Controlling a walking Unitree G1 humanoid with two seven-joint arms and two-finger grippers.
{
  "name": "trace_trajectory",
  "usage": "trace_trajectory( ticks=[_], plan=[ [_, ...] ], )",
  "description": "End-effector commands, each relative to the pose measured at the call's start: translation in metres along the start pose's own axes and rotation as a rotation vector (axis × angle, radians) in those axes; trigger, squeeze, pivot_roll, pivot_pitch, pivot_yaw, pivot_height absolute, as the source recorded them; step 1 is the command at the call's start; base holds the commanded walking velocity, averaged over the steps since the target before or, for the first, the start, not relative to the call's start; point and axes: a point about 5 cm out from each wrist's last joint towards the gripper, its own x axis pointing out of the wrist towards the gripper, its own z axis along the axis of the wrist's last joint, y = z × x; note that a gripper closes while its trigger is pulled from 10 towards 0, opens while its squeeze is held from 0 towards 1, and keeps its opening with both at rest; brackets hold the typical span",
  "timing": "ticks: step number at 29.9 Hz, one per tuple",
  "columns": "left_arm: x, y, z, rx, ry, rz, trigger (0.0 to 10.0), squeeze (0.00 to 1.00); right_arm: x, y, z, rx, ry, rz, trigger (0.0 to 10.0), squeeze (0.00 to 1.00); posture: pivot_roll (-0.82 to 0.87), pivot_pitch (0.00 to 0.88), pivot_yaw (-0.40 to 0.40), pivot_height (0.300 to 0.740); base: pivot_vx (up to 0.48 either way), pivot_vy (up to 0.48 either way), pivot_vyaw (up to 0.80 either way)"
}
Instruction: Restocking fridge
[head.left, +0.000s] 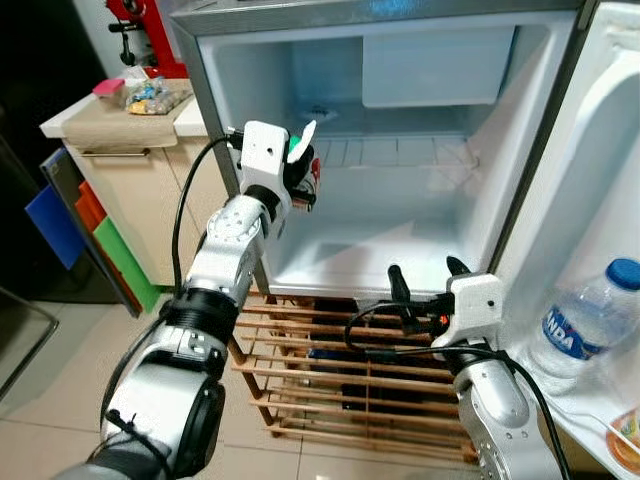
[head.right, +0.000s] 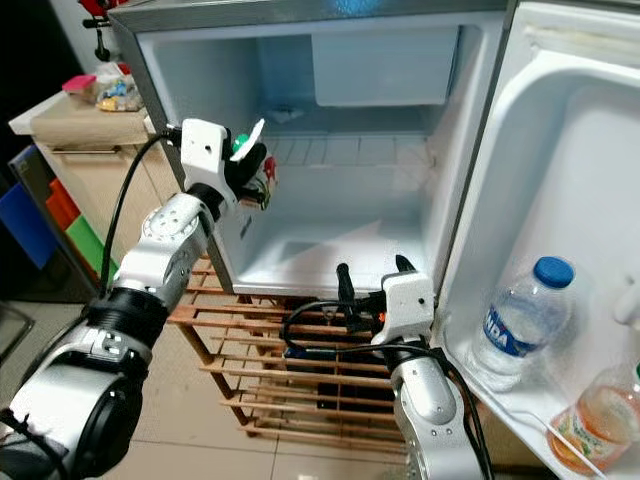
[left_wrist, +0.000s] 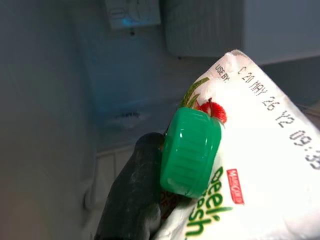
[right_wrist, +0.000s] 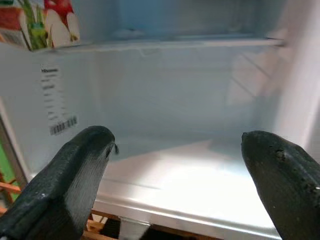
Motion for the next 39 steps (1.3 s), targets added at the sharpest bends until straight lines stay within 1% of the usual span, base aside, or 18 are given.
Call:
trace_trajectory(
  ticks=[1, 2, 6, 7, 13, 16, 18, 19, 20, 21, 24, 27, 29, 30, 32, 34, 35, 39],
  plan=[
    [0.002, 0.016, 0.009, 0.004, -0.034, 0.041, 10.0, 0.00, -0.001, 0.004, 0.005, -0.004, -0.008, 0.011, 10.0, 0.00, -0.22, 0.036, 0.123, 0.740, 0.000, 0.000, 0.00],
    [0.004, 0.019, 0.013, -0.014, -0.048, 0.044, 10.0, 0.00, -0.005, 0.005, 0.006, -0.008, -0.006, 0.015, 10.0, 0.00, -0.23, 0.050, 0.122, 0.740, 0.000, 0.000, 0.00],
    [0.007, 0.024, 0.019, -0.027, -0.065, 0.064, 10.0, 0.00, -0.011, 0.006, 0.007, -0.017, -0.001, 0.021, 10.0, 0.00, -0.25, 0.071, 0.124, 0.740, 0.000, 0.000, 0.00],
    [0.009, 0.027, 0.026, -0.040, -0.087, 0.078, 10.0, 0.00, -0.018, 0.007, 0.008, -0.025, 0.007, 0.022, 10.0, 0.00, -0.26, 0.086, 0.128, 0.740, 0.000, 0.000, 0.00],
    [0.016, 0.027, 0.044, -0.034, -0.152, 0.068, 10.0, 0.00, -0.033, 0.004, 0.010, -0.034, 0.028, 0.003, 10.0, 0.00, -0.31, 0.121, 0.129, 0.740, 0.000, 0.000, 0.00],
    [0.019, 0.026, 0.048, -0.065, -0.170, 0.063, 10.0, 0.00, -0.039, 0.005, 0.012, -0.043, 0.036, 0.008, 10.0, 0.00, -0.33, 0.139, 0.124, 0.740, 0.000, 0.000, 0.00],
    [0.022, 0.022, 0.051, -0.167, -0.184, 0.065, 10.0, 0.00, -0.046, 0.006, 0.014, -0.057, 0.052, 0.016, 10.0, 0.00, -0.35, 0.159, 0.119, 0.740, 0.000, 0.000, 0.00],
    [0.022, 0.022, 0.051, -0.167, -0.184, 0.065, 10.0, 0.00, -0.046, 0.006, 0.014, -0.057, 0.052, 0.016, 10.0, 0.00, -0.35, 0.159, 0.119, 0.740, 0.000, 0.000, 0.00],
    [0.024, 0.019, 0.050, -0.198, -0.183, 0.060, 10.0, 0.00, -0.049, 0.005, 0.015, -0.060, 0.058, 0.015, 10.0, 0.00, -0.35, 0.162, 0.119, 0.740, 0.000, 0.000, 0.00],
    [0.027, 0.002, 0.045, -0.217, -0.159, 0.016, 10.0, 0.00, -0.053, 0.004, 0.015, -0.062, 0.070, 0.009, 10.0, 0.00, -0.35, 0.170, 0.123, 0.740, 0.000, 0.000, 0.00],
    [0.029, -0.012, 0.040, -0.195, -0.139, -0.020, 10.0, 0.00, -0.055, 0.005, 0.015, -0.060, 0.078, 0.005, 10.0, 0.00, -0.35, 0.171, 0.127, 0.740, 0.000, 0.000, 0.00],
    [0.029, -0.030, 0.032, -0.167, -0.117, -0.063, 10.0, 0.00, -0.054, 0.006, 0.014, -0.052, 0.082, -0.001, 10.0, 0.00, -0.34, 0.169, 0.134, 0.740, 0.000, 0.000, 0.00],
    [0.028, -0.035, 0.028, -0.142, -0.106, -0.072, 10.0, 0.00, -0.053, 0.008, 0.013, -0.045, 0.084, -0.003, 10.0, 0.00, -0.33, 0.168, 0.139, 0.740, 0.000, 0.000, 0.00],
    [0.028, -0.035, 0.028, -0.142, -0.106, -0.072, 10.0, 0.00, -0.053, 0.008, 0.013, -0.045, 0.084, -0.003, 10.0, 0.00, -0.33, 0.168, 0.139, 0.740, 0.000, 0.000, 0.00],
    [0.027, -0.033, 0.028, -0.092, -0.117, -0.060, 10.0, 0.00, -0.053, 0.009, 0.013, -0.040, 0.085, -0.003, 10.0, 0.00, -0.33, 0.167, 0.140, 0.740, 0.000, 0.000, 0.00],
    [0.027, -0.021, 0.033, -0.074, -0.131, -0.004, 10.0, 0.00, -0.052, 0.010, 0.013, -0.036, 0.087, -0.002, 10.0, 0.00, -0.32, 0.167, 0.143, 0.740, 0.000, 0.000, 0.00],
    [0.027, -0.019, 0.033, -0.072, -0.132, 0.003, 10.0, 0.00, -0.052, 0.010, 0.013, -0.036, 0.087, -0.002, 10.0, 0.00, -0.32, 0.167, 0.143, 0.740, 0.000, 0.000, 0.00],
    [0.028, -0.005, 0.048, -0.043, -0.172, 0.040, 10.0, 0.00, -0.052, 0.011, 0.013, -0.032, 0.085, -0.005, 10.0, 0.00, -0.32, 0.167, 0.149, 0.740, 0.000, 0.000, 0.00]
  ],
)
